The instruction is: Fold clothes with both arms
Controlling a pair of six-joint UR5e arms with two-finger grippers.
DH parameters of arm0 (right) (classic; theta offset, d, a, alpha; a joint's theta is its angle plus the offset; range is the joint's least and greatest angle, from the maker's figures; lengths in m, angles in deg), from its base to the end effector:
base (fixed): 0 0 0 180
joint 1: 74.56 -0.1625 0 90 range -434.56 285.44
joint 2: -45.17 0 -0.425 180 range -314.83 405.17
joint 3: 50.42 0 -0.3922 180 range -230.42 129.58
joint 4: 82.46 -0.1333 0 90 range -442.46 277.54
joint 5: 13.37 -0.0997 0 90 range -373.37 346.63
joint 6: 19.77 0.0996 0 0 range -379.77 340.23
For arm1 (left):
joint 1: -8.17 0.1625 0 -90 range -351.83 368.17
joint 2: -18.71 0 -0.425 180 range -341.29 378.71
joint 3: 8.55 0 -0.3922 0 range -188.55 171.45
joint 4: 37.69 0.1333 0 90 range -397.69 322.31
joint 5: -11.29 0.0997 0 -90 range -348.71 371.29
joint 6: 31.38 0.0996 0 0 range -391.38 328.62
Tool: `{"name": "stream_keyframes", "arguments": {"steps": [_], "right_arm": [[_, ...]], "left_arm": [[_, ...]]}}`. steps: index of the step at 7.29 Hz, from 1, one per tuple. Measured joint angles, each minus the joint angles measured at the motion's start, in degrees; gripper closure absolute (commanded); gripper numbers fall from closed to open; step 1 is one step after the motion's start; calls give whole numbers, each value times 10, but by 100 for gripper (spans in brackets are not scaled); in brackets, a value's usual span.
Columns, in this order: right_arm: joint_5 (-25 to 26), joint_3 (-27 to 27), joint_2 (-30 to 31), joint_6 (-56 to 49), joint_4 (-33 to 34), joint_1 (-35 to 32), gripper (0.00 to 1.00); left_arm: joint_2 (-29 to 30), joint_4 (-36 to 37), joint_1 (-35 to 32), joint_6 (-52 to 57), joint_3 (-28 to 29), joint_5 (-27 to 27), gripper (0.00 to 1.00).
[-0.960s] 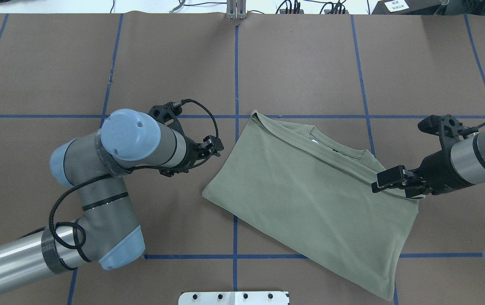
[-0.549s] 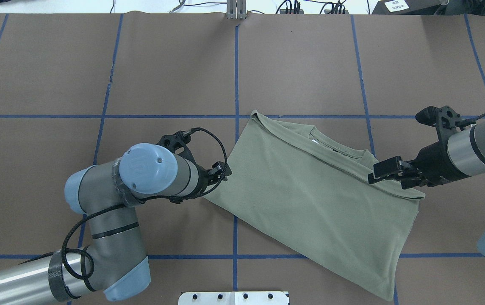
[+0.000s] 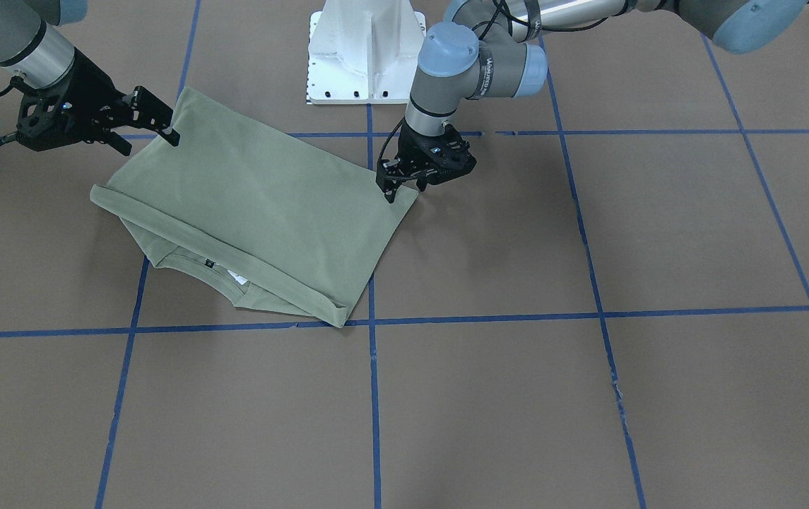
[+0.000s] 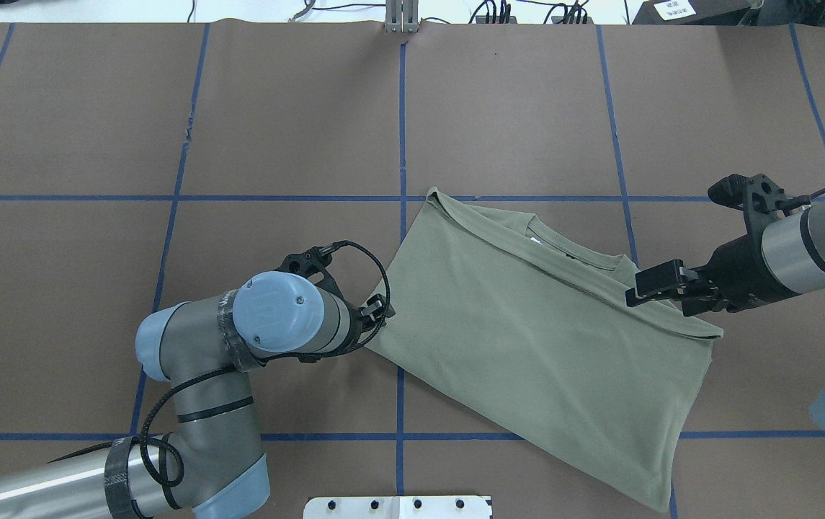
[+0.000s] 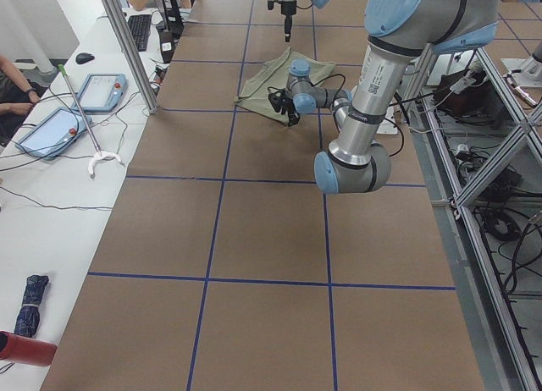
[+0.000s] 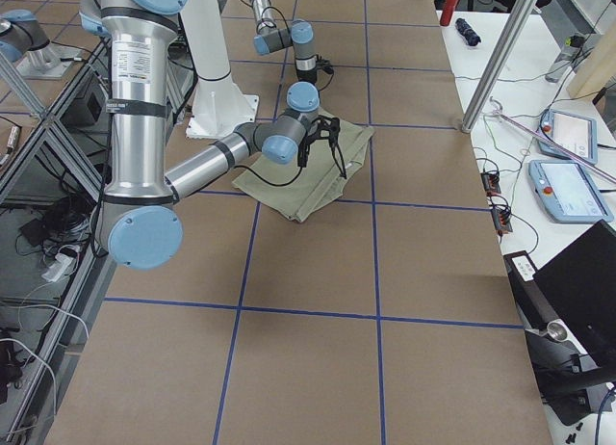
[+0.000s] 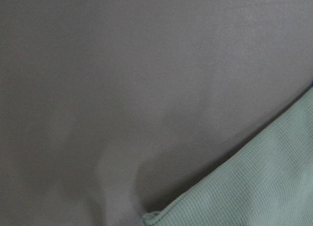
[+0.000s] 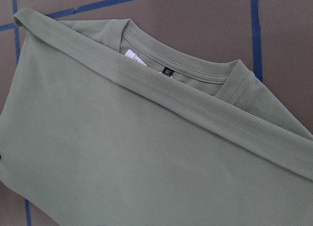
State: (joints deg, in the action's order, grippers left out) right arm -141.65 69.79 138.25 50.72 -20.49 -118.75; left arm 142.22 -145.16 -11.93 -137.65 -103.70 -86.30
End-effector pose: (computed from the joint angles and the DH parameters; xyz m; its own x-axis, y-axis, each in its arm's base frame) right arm -0.2709 -0.3632 0.3709 0.4471 0.0690 0.8918 -0.0353 0.9976 -0.0595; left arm 0.5958 -0.3460 0.2441 0.4358 -0.4552 -0.7764 0.3748 0.8761 -0.3033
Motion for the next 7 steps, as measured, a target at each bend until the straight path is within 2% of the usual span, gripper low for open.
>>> {"name": "stream_keyframes", "arguments": {"steps": [4, 7], "right_arm": [[-4, 0, 3, 0, 0, -8, 0], [-4, 1, 1, 0, 0, -13, 0]], "left_arm": [[1, 0, -5, 8, -8, -4, 100], [-1, 11, -77, 54, -5, -4, 100]]}}
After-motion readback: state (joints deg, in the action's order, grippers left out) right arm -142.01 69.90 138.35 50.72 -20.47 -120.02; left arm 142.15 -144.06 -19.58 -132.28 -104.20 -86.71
